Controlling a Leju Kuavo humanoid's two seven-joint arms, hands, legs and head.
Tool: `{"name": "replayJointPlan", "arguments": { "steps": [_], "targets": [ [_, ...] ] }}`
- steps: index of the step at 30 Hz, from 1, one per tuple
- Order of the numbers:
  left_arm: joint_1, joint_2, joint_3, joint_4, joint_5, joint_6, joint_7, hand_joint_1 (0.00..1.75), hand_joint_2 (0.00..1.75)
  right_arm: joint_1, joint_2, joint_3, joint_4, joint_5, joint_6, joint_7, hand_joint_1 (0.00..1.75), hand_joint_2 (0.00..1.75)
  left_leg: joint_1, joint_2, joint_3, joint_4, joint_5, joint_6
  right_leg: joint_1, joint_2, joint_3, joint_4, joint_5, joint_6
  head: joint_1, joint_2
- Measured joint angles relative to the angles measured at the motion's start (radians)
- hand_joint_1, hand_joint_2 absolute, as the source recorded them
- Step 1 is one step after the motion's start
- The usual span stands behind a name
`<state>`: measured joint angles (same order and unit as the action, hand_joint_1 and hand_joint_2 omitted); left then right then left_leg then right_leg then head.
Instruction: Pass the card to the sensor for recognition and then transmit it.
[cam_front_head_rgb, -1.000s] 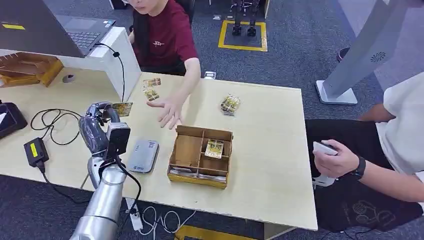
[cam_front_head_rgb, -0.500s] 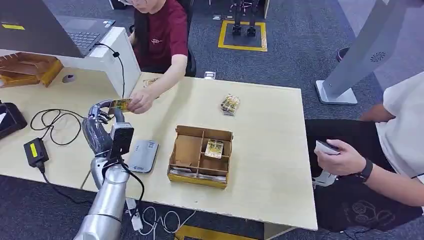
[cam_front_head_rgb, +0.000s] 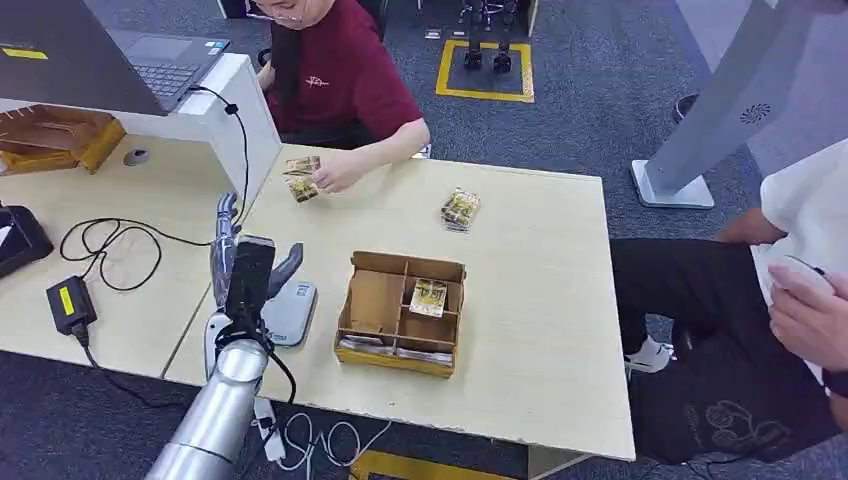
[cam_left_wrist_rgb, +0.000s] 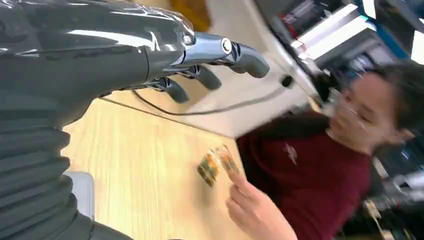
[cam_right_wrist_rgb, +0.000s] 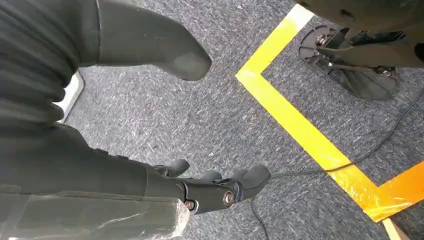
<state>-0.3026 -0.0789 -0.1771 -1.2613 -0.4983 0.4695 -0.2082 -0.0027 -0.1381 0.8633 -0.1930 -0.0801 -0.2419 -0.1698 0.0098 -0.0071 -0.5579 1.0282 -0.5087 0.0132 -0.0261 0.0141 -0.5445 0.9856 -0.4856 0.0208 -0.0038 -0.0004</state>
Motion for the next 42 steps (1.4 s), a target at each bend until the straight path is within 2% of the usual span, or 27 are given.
{"name": "replayJointPlan", "arguments": {
  "steps": [4, 7, 11, 13, 15, 17, 20, 23, 27, 29, 38, 42],
  "targets": [
    [0.056, 0.073, -0.099, -0.140, -0.020, -0.103, 0.022, 0.00, 1.75, 0.006, 0.000, -0.008, 0.021, -0.019, -0.001, -0.022, 0.00, 1.75, 0.000, 0.000, -0.001, 0.000, 0.000, 0.000, 0.000, 0.000, -0.001, 0.000, 0.000, 0.000, 0.000, 0.000],
    [0.103, 0.142, -0.166, -0.251, -0.029, -0.190, -0.013, 0.00, 1.75, 0.010, 0.000, -0.018, 0.041, -0.035, 0.009, -0.046, 0.00, 1.75, 0.000, 0.000, -0.001, 0.000, 0.000, 0.000, 0.000, 0.000, -0.001, 0.000, 0.000, 0.000, 0.000, 0.000],
    [0.176, 0.216, -0.232, -0.365, -0.111, -0.201, -0.061, 0.00, 1.75, 0.009, 0.005, -0.031, 0.077, -0.047, 0.015, -0.079, 0.00, 1.75, 0.000, 0.001, -0.001, 0.000, 0.000, 0.000, 0.000, 0.001, -0.001, 0.000, 0.000, 0.000, 0.000, 0.000],
    [0.210, 0.240, -0.263, -0.393, -0.174, -0.185, -0.081, 0.00, 1.75, 0.007, 0.008, -0.032, 0.095, -0.052, 0.015, -0.095, 0.00, 1.75, 0.000, 0.001, 0.000, 0.000, 0.000, 0.000, 0.000, 0.000, -0.001, 0.000, 0.000, 0.000, 0.000, 0.000],
    [0.244, 0.254, -0.297, -0.408, -0.258, -0.141, -0.086, 0.00, 1.75, 0.005, 0.014, -0.035, 0.119, -0.057, 0.015, -0.111, 0.00, 1.75, 0.000, 0.000, -0.001, 0.000, 0.000, 0.000, 0.000, 0.000, -0.001, 0.000, 0.000, 0.000, 0.000, 0.000],
    [0.269, 0.259, -0.327, -0.409, -0.332, -0.090, -0.071, 0.00, 1.75, 0.002, 0.020, -0.040, 0.134, -0.060, 0.015, -0.119, 0.00, 1.75, 0.000, 0.000, -0.001, 0.000, 0.000, 0.000, 0.000, 0.000, -0.001, 0.000, 0.000, 0.000, 0.000, 0.000],
    [0.289, 0.262, -0.354, -0.409, -0.360, -0.067, -0.062, 0.00, 1.75, 0.000, 0.025, -0.043, 0.150, -0.061, 0.014, -0.124, 0.00, 1.75, 0.000, 0.000, -0.001, 0.000, 0.000, 0.000, 0.000, 0.000, -0.001, 0.000, 0.000, 0.000, 0.000, 0.000],
    [0.297, 0.263, -0.374, -0.406, -0.457, -0.002, -0.025, 0.00, 1.75, -0.002, 0.030, -0.048, 0.161, -0.062, 0.014, -0.125, 0.00, 1.75, 0.000, 0.000, 0.000, 0.000, 0.000, 0.000, 0.000, 0.000, -0.001, 0.000, 0.000, 0.000, 0.000, 0.000],
    [0.306, 0.256, -0.402, -0.359, -0.601, 0.089, 0.034, 0.00, 1.75, -0.006, 0.032, -0.049, 0.169, -0.059, 0.013, -0.127, 0.00, 1.75, 0.000, 0.000, 0.000, 0.000, 0.000, 0.000, 0.000, 0.000, -0.001, 0.000, 0.000, 0.000, 0.000, 0.000],
    [0.309, 0.247, -0.416, -0.327, -0.639, 0.116, 0.050, 0.00, 1.75, -0.008, 0.033, -0.049, 0.171, -0.057, 0.013, -0.127, 0.00, 1.75, 0.000, 0.000, 0.000, 0.000, 0.000, 0.000, 0.000, 0.000, -0.001, 0.000, 0.000, 0.000, 0.000, 0.000],
    [0.285, 0.188, -0.449, -0.173, -0.769, 0.157, 0.137, 0.00, 1.75, -0.009, 0.032, -0.049, 0.163, -0.037, 0.013, -0.105, 0.00, 1.75, 0.000, 0.000, 0.000, 0.000, 0.000, 0.000, 0.000, 0.000, -0.001, 0.000, 0.000, 0.000, 0.000, 0.000],
    [0.270, 0.170, -0.455, -0.123, -0.782, 0.160, 0.155, 0.00, 1.75, -0.006, 0.032, -0.049, 0.146, -0.033, 0.013, -0.088, 0.00, 1.75, 0.000, 0.000, 0.000, 0.000, 0.000, 0.000, 0.000, 0.000, -0.001, 0.000, 0.000, 0.000, 0.000, 0.000]
  ]
}}
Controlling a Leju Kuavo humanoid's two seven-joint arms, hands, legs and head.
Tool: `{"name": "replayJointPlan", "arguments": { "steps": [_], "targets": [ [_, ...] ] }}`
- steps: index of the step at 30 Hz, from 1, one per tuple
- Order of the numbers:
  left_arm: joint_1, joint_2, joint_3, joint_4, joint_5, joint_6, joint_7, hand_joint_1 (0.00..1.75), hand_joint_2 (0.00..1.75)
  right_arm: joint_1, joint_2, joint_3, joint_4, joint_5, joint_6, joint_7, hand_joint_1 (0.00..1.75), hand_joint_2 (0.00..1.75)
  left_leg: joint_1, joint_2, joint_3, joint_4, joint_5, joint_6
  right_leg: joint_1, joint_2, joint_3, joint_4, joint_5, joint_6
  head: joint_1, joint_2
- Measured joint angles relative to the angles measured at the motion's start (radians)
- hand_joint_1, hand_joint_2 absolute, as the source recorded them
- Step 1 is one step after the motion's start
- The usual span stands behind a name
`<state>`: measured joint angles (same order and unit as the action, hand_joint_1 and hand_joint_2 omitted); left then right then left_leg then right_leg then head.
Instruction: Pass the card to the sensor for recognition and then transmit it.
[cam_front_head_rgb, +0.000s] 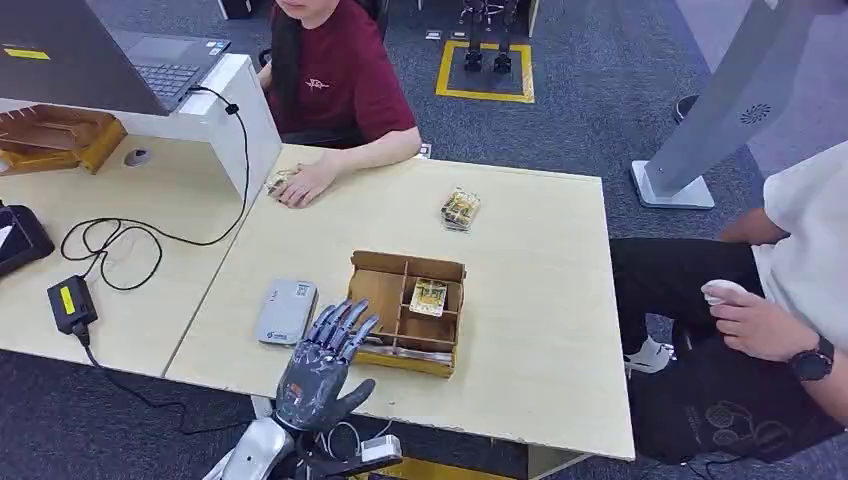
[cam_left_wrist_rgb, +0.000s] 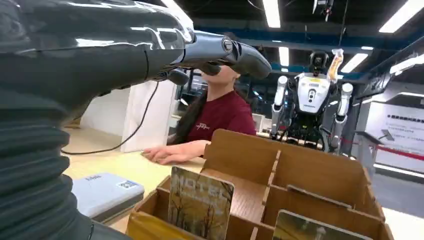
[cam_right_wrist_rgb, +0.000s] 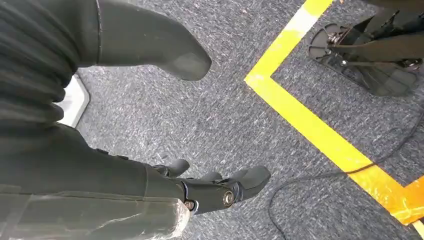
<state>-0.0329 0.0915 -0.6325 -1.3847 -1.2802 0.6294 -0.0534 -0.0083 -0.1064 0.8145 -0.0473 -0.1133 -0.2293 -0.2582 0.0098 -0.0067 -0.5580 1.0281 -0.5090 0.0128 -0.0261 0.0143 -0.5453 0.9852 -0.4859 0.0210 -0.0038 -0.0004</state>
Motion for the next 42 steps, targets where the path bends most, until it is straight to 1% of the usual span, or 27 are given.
{"name": "replayJointPlan", "arguments": {
  "steps": [3, 7, 14, 17, 33, 34, 35, 42],
  "targets": [
    [-0.012, -0.006, 0.000, 0.022, -0.003, -0.001, 0.015, 0.00, 1.75, 0.002, -0.003, 0.000, -0.013, 0.004, 0.000, 0.007, 0.00, 1.75, 0.000, 0.000, 0.000, 0.000, 0.000, 0.000, 0.000, 0.000, 0.000, 0.000, 0.000, 0.000, 0.000, 0.000],
    [-0.028, -0.013, 0.000, 0.051, -0.064, -0.001, 0.089, 0.00, 1.75, 0.005, -0.007, 0.000, -0.030, 0.006, 0.000, 0.018, 0.00, 1.75, 0.000, 0.000, 0.000, 0.000, 0.000, 0.000, 0.000, 0.000, 0.000, 0.000, 0.000, 0.000, 0.000, 0.000],
    [-0.060, -0.028, 0.019, 0.076, -0.106, -0.003, 0.150, 0.00, 1.75, 0.008, -0.009, 0.000, -0.044, 0.009, -0.003, 0.026, 0.00, 1.75, 0.000, 0.000, 0.000, 0.000, 0.000, 0.000, 0.000, 0.000, 0.000, 0.000, 0.000, 0.000, 0.000, 0.000],
    [-0.068, -0.034, 0.031, 0.081, -0.109, -0.007, 0.159, 0.00, 1.75, 0.010, -0.010, 0.000, -0.049, 0.009, -0.003, 0.029, 0.00, 1.75, 0.000, 0.000, 0.000, 0.000, 0.000, 0.000, 0.000, 0.000, 0.000, 0.000, 0.000, 0.000, 0.000, 0.000],
    [-0.069, -0.047, 0.045, 0.098, -0.087, -0.020, 0.151, 0.00, 1.75, 0.011, -0.011, 0.000, -0.059, 0.009, -0.004, 0.034, 0.00, 1.75, 0.000, 0.000, 0.000, 0.000, 0.000, 0.000, 0.000, 0.000, 0.000, 0.000, 0.000, 0.000, 0.000, 0.000],
    [-0.069, -0.047, 0.045, 0.099, -0.085, -0.023, 0.150, 0.07, 1.75, 0.011, -0.011, 0.000, -0.059, 0.010, -0.004, 0.034, 0.00, 1.75, 0.000, 0.000, 0.000, 0.000, 0.000, 0.000, 0.000, 0.000, 0.000, 0.000, 0.000, 0.000, 0.000, 0.000],
    [-0.069, -0.047, 0.045, 0.100, -0.083, -0.027, 0.149, 1.75, 1.75, 0.011, -0.011, 0.000, -0.059, 0.010, -0.004, 0.035, 0.00, 1.75, 0.000, 0.000, 0.000, 0.000, 0.000, 0.000, 0.000, 0.000, 0.000, 0.000, 0.000, 0.000, 0.000, 0.000],
    [-0.069, -0.046, 0.045, 0.103, -0.033, -0.076, 0.135, 1.75, 1.75, 0.011, -0.011, 0.000, -0.060, 0.012, -0.004, 0.035, 0.00, 1.75, 0.000, 0.000, 0.000, 0.000, 0.000, 0.000, 0.000, 0.000, 0.000, 0.000, 0.000, 0.000, 0.000, 0.000]
  ]
}}
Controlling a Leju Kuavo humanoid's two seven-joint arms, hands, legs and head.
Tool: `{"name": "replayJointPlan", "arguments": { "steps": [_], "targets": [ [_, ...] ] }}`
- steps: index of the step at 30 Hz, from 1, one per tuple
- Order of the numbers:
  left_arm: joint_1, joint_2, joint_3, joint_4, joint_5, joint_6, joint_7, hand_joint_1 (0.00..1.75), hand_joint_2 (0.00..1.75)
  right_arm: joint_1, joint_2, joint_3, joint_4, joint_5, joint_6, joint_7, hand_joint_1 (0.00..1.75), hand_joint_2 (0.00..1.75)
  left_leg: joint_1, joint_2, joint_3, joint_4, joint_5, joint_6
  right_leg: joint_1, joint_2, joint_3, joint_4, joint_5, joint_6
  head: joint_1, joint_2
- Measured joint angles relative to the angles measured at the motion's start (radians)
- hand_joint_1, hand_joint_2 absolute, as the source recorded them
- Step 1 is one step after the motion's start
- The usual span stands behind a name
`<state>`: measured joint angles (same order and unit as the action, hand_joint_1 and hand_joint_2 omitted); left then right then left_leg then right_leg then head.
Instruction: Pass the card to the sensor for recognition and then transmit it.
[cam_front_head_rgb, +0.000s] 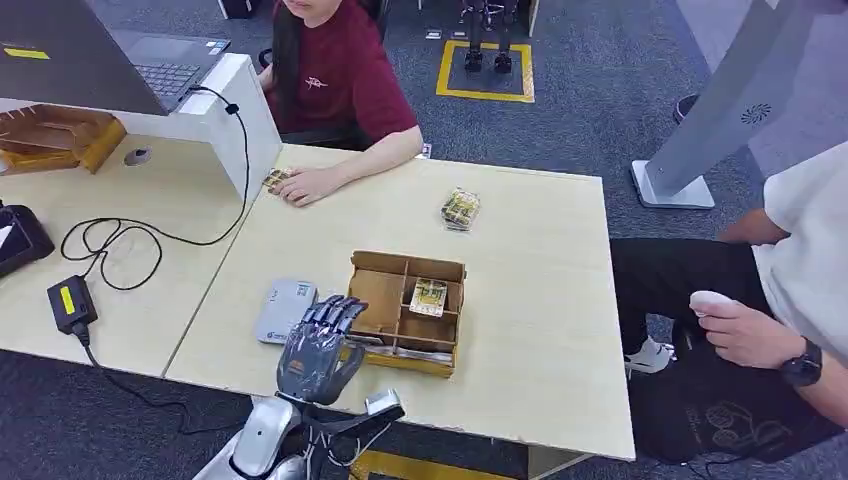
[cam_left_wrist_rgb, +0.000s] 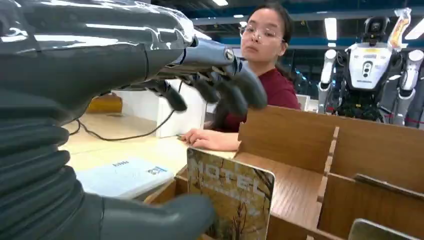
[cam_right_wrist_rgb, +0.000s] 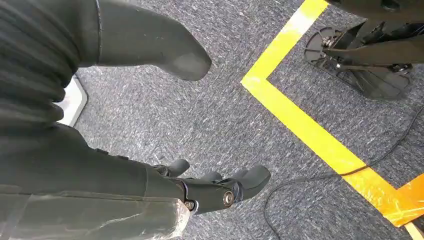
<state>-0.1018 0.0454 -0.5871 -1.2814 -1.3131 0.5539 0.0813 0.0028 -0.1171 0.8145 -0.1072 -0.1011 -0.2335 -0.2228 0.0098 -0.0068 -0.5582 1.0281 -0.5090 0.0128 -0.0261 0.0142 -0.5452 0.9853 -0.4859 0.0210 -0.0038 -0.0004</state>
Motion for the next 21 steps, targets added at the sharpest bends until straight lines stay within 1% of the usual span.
{"name": "replayJointPlan", "arguments": {
  "steps": [14, 17, 19, 21],
  "targets": [
    [0.000, 0.005, 0.000, 0.002, 0.042, -0.014, -0.004, 1.75, 1.75, 0.000, 0.000, 0.000, -0.002, 0.000, -0.002, 0.001, 0.00, 1.75, 0.000, 0.000, 0.000, 0.000, 0.000, 0.000, 0.000, 0.000, 0.000, 0.000, 0.000, 0.000, 0.000, 0.000],
    [0.000, 0.005, 0.000, 0.001, 0.093, -0.007, -0.036, 1.75, 1.75, 0.000, 0.000, 0.000, -0.002, 0.000, -0.006, 0.001, 0.00, 1.75, 0.000, 0.000, 0.000, 0.000, 0.000, 0.000, 0.000, 0.000, 0.000, 0.000, 0.000, 0.000, 0.000, 0.000],
    [0.000, 0.007, 0.002, -0.021, 0.182, -0.003, -0.084, 1.75, 1.75, 0.000, 0.000, 0.000, -0.002, 0.000, -0.012, 0.001, 0.00, 1.75, 0.000, 0.000, 0.000, 0.000, 0.000, 0.000, 0.000, 0.000, 0.000, 0.000, 0.000, 0.000, 0.000, 0.000],
    [0.000, 0.010, 0.007, -0.055, 0.235, 0.002, -0.102, 1.75, 1.75, 0.000, 0.000, 0.000, -0.002, 0.000, -0.015, 0.001, 0.00, 1.75, 0.000, 0.000, 0.000, 0.000, 0.000, 0.000, 0.000, 0.000, 0.000, 0.000, 0.000, 0.000, 0.000, 0.000]
  ]
}}
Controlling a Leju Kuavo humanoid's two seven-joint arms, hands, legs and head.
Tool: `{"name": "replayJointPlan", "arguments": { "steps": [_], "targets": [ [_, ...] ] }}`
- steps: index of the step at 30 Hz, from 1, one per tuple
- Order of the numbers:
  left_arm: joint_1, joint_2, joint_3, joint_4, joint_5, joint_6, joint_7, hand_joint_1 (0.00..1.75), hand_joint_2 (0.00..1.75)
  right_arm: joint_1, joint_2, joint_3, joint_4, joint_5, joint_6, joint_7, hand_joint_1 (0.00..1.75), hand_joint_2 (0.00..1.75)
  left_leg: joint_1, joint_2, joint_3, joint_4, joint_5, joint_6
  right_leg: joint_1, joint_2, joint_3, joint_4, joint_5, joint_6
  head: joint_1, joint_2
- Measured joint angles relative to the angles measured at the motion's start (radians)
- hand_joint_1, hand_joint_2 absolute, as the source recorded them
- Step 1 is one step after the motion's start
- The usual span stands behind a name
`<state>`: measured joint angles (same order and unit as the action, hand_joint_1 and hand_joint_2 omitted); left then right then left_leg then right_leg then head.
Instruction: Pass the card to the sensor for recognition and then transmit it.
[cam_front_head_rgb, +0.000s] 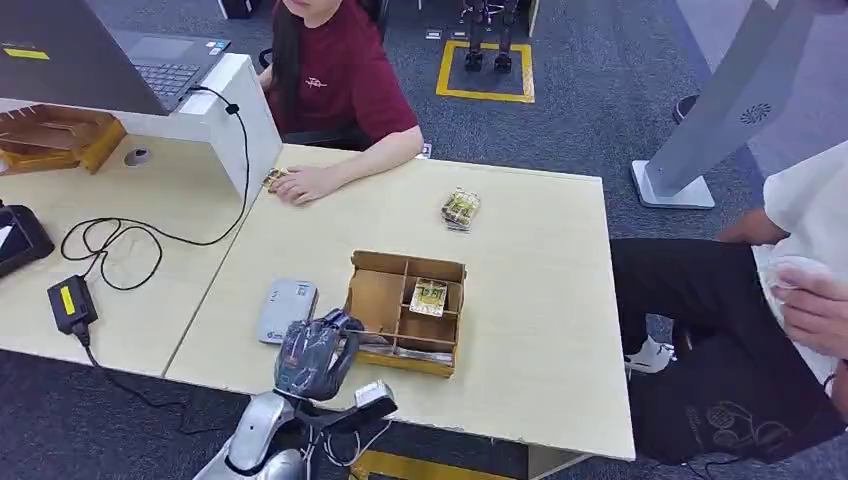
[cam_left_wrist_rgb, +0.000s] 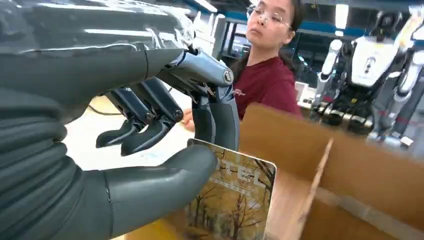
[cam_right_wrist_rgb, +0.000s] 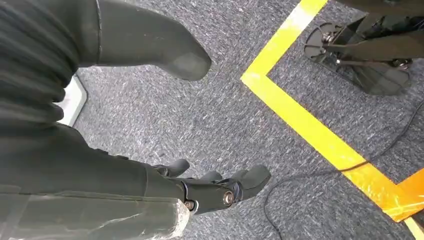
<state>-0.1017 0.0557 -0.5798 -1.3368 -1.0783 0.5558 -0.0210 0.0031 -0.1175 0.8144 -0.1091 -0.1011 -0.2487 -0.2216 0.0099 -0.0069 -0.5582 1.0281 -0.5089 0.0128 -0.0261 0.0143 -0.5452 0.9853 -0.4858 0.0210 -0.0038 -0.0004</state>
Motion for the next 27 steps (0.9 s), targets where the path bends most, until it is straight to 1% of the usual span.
{"name": "replayJointPlan", "arguments": {
  "steps": [2, 5, 9, 13, 14, 16, 18, 20, 23, 27],
  "targets": [
    [-0.007, 0.005, 0.013, -0.052, 0.015, 0.005, -0.001, 1.75, 1.75, 0.000, 0.000, 0.000, 0.002, -0.001, -0.002, -0.002, 0.00, 1.75, 0.000, 0.000, 0.000, 0.000, 0.000, 0.000, 0.000, 0.000, 0.000, 0.000, 0.000, 0.000, 0.000, 0.000],
    [-0.028, 0.022, 0.042, -0.140, -0.004, 0.022, 0.013, 1.75, 1.75, 0.000, 0.000, 0.000, 0.008, -0.005, -0.003, -0.006, 0.00, 1.75, 0.000, 0.000, 0.000, 0.000, 0.000, 0.000, 0.000, 0.000, 0.000, 0.000, 0.000, 0.000, 0.000, 0.000],
    [-0.078, 0.067, 0.091, -0.253, -0.035, 0.021, 0.048, 1.75, 1.75, -0.001, 0.003, 0.000, 0.022, -0.006, -0.003, -0.020, 0.00, 1.75, 0.000, 0.000, 0.000, 0.000, 0.000, 0.000, 0.000, 0.000, 0.000, 0.001, 0.000, 0.000, 0.000, 0.000],
    [-0.125, 0.096, 0.144, -0.305, -0.057, 0.015, 0.076, 1.75, 1.75, -0.004, 0.006, 0.000, 0.033, -0.006, -0.003, -0.024, 0.00, 1.75, 0.000, 0.000, 0.000, 0.000, 0.001, 0.000, 0.000, 0.000, 0.000, 0.001, 0.000, 0.000, 0.000, 0.000],
    [-0.136, 0.101, 0.151, -0.309, -0.066, 0.010, 0.084, 1.75, 1.75, -0.004, 0.006, 0.000, 0.033, -0.006, -0.003, -0.024, 0.00, 1.75, 0.000, 0.000, 0.000, 0.000, 0.001, 0.000, 0.000, 0.000, 0.000, 0.001, 0.000, 0.000, 0.000, 0.000],
    [-0.157, 0.105, 0.163, -0.309, -0.118, -0.004, 0.118, 1.75, 1.75, -0.006, 0.006, 0.000, 0.034, -0.002, -0.003, -0.022, 0.00, 1.75, 0.000, 0.000, 0.000, 0.000, 0.001, 0.000, 0.000, 0.000, 0.000, 0.001, 0.000, 0.000, 0.000, 0.000],
    [-0.188, 0.104, 0.180, -0.299, -0.174, -0.008, 0.166, 1.75, 1.75, -0.010, 0.006, 0.001, 0.033, 0.006, -0.003, -0.015, 0.00, 1.75, 0.000, 0.000, 0.000, 0.000, 0.001, 0.000, 0.000, 0.000, 0.000, 0.001, 0.000, 0.000, 0.000, 0.000],
    [-0.216, 0.103, 0.199, -0.280, -0.188, -0.007, 0.194, 1.75, 1.75, -0.014, 0.006, 0.002, 0.031, 0.013, -0.002, -0.007, 0.00, 1.75, 0.000, 0.000, 0.000, 0.000, 0.001, 0.000, 0.000, 0.000, 0.000, 0.001, 0.000, 0.000, 0.000, 0.000],
    [-0.253, 0.096, 0.226, -0.225, -0.197, 0.003, 0.217, 1.75, 1.75, -0.014, 0.006, 0.003, 0.021, 0.021, -0.002, 0.010, 0.00, 1.75, 0.000, -0.001, 0.000, 0.000, 0.001, 0.000, 0.000, 0.000, 0.000, 0.001, 0.001, 0.000, 0.000, 0.000],
    [-0.269, 0.089, 0.254, -0.167, -0.211, 0.010, 0.228, 1.75, 1.75, -0.015, 0.006, 0.010, 0.006, 0.025, 0.002, 0.022, 0.00, 1.75, 0.000, 0.001, 0.001, 0.000, 0.001, 0.000, 0.000, 0.001, 0.000, 0.001, 0.001, 0.000, 0.000, 0.000]
  ]
}}
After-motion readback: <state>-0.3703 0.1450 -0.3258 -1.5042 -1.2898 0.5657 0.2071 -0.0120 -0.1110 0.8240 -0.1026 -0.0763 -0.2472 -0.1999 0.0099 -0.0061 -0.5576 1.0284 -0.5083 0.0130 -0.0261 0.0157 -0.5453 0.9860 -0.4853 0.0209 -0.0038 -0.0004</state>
